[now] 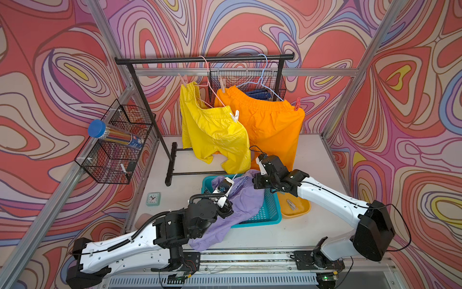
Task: Remove the clothespins securing shorts to the hanger
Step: Remove the shorts from the hanger.
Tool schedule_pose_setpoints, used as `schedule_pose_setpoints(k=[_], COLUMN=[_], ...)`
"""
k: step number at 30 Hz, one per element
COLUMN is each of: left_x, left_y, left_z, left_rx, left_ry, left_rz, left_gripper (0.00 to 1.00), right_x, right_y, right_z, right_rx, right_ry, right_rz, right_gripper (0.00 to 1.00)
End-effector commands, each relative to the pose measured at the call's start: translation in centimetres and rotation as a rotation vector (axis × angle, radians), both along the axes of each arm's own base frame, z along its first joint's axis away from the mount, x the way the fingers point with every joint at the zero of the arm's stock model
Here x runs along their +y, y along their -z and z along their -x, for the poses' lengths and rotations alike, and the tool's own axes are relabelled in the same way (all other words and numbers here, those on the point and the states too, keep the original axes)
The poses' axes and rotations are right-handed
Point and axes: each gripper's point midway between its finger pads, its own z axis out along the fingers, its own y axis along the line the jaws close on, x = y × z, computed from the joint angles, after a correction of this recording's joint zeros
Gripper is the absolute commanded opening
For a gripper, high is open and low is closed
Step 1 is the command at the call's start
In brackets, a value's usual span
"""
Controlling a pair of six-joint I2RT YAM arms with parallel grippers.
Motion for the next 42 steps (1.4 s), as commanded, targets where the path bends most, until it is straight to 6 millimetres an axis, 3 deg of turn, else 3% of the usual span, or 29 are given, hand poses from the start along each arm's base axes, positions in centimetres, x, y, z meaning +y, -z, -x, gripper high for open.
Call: schedule_pose_setpoints(k=[1,11,14,20,27,31,37,42], left_x=[0.6,-0.1,-0.5,0.0,2.3,2.8,1.4,0.2], left_y=[0.3,3.8,4.4,4.0,2.3,2.8,3.9,4.0], left_z=[0.8,2.0,2.5,3.5,4.4,4.9,5.9,6.4], left_rx=[0.029,0.144,0.172,0.191,0.166,0.183,0.248,0.262], left_ry=[0.034,0.115,0.151,0.194,0.199,0.211,0.285,0.34], left_rz=[0.032,-0.131,-0.155,-0.119,-0.01,-0.021,-0.068,-0.069], left_gripper=[0.0,0.0,0.0,0.0,0.0,0.0,0.0,0.0], right_x=[-1.0,-0.5,-0.7,-2.0,-3.5,-4.1,-4.2,-3.0], right_y=[-0.4,-4.0,-4.3,-2.8,-0.9,0.3,1.5,1.4], right_z=[-1.4,-1.9,-2.1,-2.5,-2.8,-2.9,-3.0,-3.0], right_rx=[-0.019,-0.051,-0.046,-0.02,0.009,0.031,0.048,0.053], right_ry=[0.087,0.125,0.141,0.193,0.233,0.25,0.261,0.234], right_rz=[0.05,-0.039,-0.037,0.015,0.043,0.056,0.055,-0.012], right_gripper=[0.0,0.0,0.0,0.0,0.0,0.0,0.0,0.0])
